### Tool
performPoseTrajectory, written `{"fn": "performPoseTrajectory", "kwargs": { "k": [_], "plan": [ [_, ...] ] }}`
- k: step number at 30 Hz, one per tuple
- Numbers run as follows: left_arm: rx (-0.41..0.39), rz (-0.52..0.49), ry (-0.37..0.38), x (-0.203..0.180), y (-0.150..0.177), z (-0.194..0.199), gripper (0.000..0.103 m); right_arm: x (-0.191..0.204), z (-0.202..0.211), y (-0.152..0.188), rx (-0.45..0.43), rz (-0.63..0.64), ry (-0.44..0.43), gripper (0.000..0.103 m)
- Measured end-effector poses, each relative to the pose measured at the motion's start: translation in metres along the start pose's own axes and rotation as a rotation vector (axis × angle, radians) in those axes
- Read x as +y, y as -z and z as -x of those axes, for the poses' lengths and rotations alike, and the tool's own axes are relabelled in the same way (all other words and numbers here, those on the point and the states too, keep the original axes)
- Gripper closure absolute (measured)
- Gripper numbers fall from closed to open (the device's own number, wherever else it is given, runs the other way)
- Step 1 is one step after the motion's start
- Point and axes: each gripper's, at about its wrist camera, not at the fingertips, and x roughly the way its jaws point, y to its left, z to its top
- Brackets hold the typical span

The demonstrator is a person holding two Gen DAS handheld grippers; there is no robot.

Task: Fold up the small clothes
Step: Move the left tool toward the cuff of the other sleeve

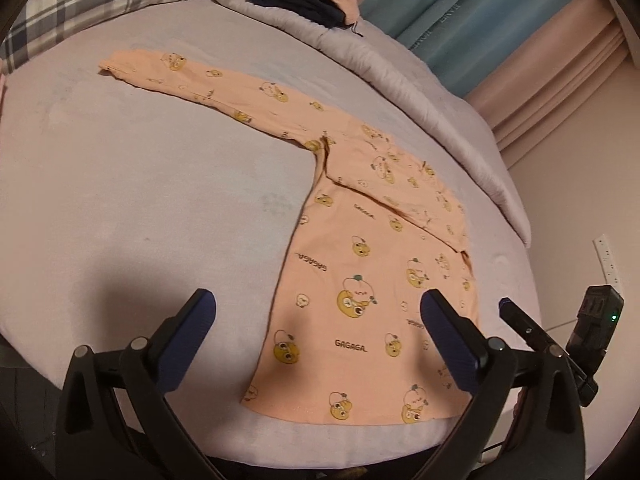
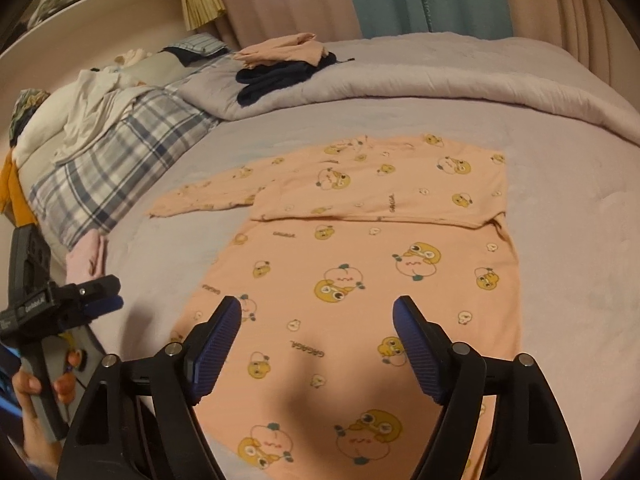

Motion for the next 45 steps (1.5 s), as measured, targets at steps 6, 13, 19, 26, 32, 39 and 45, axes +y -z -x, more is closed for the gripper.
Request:
{"fn": "performPoseTrajectory", "kwargs": {
  "k": [6, 13, 19, 26, 32, 39, 45],
  "plan": [
    [-0.001, 0.063, 0.147, 0.006, -0.002, 0.003, 0.001, 0.004, 0.001, -0.001, 0.004, -0.001, 0.005, 0.024],
    [-0.087, 0.09, 0.202, 0.022, -0.01, 0.009, 0.001, 0.014, -0.004, -0.005, 0.02, 0.008, 0.026, 0.024],
    [-0.071, 0.148, 0.229, 0.049, -0.012, -0.011, 0.0, 0.026, -0.016, -0.01, 0.049, 0.016, 0.031, 0.024],
    [-0.089, 0.159, 0.22, 0.067, -0.015, -0.009, 0.0, 0.046, -0.037, -0.013, 0.101, 0.061, 0.025, 0.024],
    [-0.103, 0.165, 0.216, 0.084, -0.029, -0.009, 0.0, 0.061, -0.056, -0.013, 0.147, 0.099, 0.021, 0.024],
    [-0.09, 0.248, 0.212, 0.112, -0.043, -0.026, 0.0, 0.067, -0.071, -0.013, 0.186, 0.123, 0.028, 0.024],
    [-0.097, 0.258, 0.183, 0.122, -0.063, -0.036, 0.0, 0.071, -0.083, -0.012, 0.218, 0.128, 0.034, 0.024]
  ]
}}
